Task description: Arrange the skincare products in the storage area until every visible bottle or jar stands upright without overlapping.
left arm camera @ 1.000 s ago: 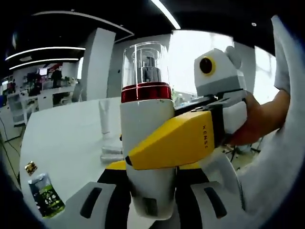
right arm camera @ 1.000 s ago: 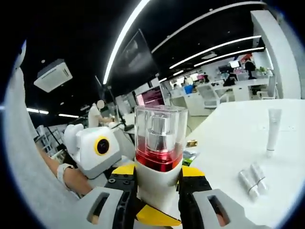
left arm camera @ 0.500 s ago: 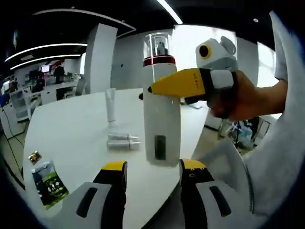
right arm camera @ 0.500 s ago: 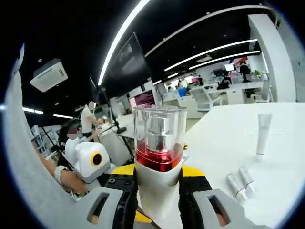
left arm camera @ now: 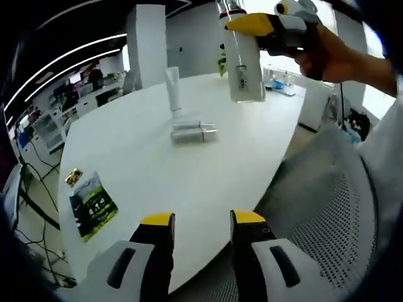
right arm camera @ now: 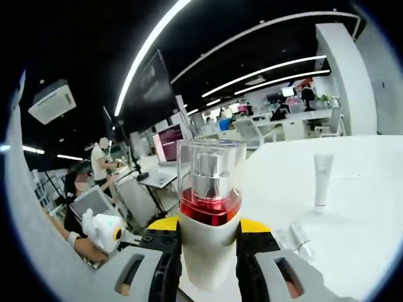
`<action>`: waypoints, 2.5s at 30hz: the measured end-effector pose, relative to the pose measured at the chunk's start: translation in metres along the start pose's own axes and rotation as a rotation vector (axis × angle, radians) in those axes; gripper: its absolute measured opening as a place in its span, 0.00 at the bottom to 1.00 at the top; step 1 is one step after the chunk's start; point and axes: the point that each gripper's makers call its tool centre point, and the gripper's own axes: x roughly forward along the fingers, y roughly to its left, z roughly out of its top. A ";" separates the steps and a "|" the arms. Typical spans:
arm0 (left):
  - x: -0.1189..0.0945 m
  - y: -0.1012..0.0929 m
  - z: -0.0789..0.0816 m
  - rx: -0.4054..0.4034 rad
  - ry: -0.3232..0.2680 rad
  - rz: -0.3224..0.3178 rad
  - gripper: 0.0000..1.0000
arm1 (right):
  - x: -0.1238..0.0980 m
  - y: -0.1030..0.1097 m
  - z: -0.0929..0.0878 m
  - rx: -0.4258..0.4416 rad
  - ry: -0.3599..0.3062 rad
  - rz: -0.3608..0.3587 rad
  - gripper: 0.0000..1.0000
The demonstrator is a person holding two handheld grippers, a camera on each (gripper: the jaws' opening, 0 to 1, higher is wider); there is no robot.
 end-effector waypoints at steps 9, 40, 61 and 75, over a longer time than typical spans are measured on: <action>0.016 -0.003 -0.019 0.045 0.080 0.005 0.24 | -0.006 -0.021 0.002 -0.019 0.021 -0.056 0.28; 0.022 -0.005 -0.046 0.154 0.207 0.005 0.20 | -0.012 -0.087 0.016 -0.035 0.003 -0.217 0.28; 0.023 -0.006 -0.059 0.151 0.269 -0.009 0.17 | 0.010 -0.163 0.024 -0.046 -0.016 -0.307 0.28; 0.023 -0.011 -0.073 0.162 0.332 -0.043 0.16 | 0.040 -0.215 0.010 -0.078 0.004 -0.341 0.28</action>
